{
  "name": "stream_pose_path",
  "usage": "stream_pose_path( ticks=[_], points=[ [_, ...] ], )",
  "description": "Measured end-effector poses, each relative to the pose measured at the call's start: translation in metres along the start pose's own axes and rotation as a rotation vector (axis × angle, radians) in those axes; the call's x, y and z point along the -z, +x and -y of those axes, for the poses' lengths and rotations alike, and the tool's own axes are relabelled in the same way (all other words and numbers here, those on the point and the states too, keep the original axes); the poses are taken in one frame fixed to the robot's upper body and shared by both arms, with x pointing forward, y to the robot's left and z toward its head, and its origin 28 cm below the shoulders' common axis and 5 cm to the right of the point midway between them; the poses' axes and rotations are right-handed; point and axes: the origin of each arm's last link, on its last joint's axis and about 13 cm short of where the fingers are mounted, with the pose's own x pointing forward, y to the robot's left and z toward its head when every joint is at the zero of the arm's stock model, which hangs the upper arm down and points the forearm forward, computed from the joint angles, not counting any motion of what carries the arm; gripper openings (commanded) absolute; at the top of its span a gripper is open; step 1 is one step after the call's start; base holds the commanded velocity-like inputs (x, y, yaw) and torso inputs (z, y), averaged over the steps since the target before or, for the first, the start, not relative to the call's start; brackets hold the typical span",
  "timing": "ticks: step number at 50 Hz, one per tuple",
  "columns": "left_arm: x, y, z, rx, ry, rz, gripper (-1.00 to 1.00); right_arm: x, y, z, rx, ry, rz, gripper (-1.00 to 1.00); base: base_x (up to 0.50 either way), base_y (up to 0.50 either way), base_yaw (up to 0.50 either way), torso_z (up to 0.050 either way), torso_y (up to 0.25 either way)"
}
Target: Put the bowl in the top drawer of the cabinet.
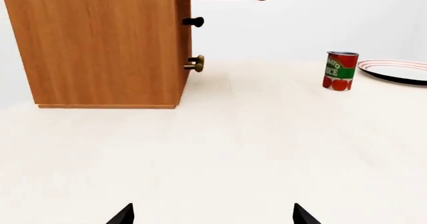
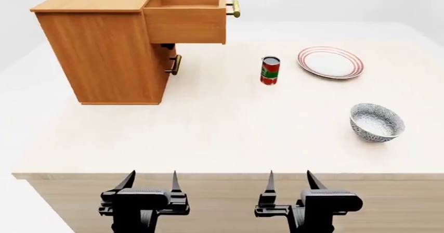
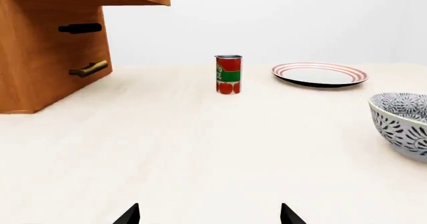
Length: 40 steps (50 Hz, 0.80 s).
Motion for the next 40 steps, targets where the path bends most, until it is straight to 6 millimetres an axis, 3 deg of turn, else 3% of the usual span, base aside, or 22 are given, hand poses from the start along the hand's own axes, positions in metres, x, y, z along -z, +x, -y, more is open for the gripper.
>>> stream_pose_path(
  ticks=[12, 27, 33, 40],
  points=[
    [0.000, 0.001, 0.000, 0.002, -0.004, -0.002, 1.00, 0.000, 0.000, 0.000, 0.000, 0.001, 0.000, 1.00, 0.00, 0.47, 0.00, 0.000, 0.000],
    [-0.007, 0.000, -0.001, 0.025, 0.000, -0.015, 1.00, -0.009, 0.001, 0.001, 0.004, 0.007, -0.003, 1.00, 0.00, 0.00, 0.00, 0.000, 0.000],
    [-0.027, -0.004, -0.003, 0.046, -0.030, -0.005, 1.00, -0.029, -0.001, 0.004, 0.009, 0.007, 0.011, 1.00, 0.00, 0.00, 0.00, 0.000, 0.000],
    [-0.067, -0.012, -0.009, 0.066, -0.094, 0.034, 1.00, -0.068, -0.006, 0.007, 0.007, 0.002, 0.038, 1.00, 0.00, 0.00, 0.00, 0.000, 0.000]
  ],
)
